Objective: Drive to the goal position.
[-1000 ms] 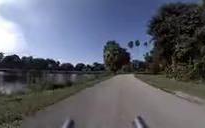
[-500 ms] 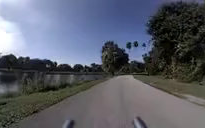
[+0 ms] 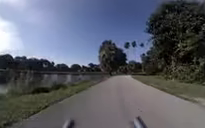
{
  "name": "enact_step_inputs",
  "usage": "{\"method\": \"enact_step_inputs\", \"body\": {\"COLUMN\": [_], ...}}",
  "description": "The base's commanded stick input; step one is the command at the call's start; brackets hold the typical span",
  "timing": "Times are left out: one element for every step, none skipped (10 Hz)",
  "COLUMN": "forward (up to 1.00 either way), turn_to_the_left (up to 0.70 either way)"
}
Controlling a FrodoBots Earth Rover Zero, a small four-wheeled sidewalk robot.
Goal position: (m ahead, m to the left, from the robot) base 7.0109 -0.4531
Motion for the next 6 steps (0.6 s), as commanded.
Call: {"method": "enact_step_inputs", "body": {"forward": [0.85, 0.85, 0.85, 0.85, 0.85, 0.85], "turn_to_the_left": [0.0, 0.0, 0.0, 0.0, 0.0, 0.0]}}
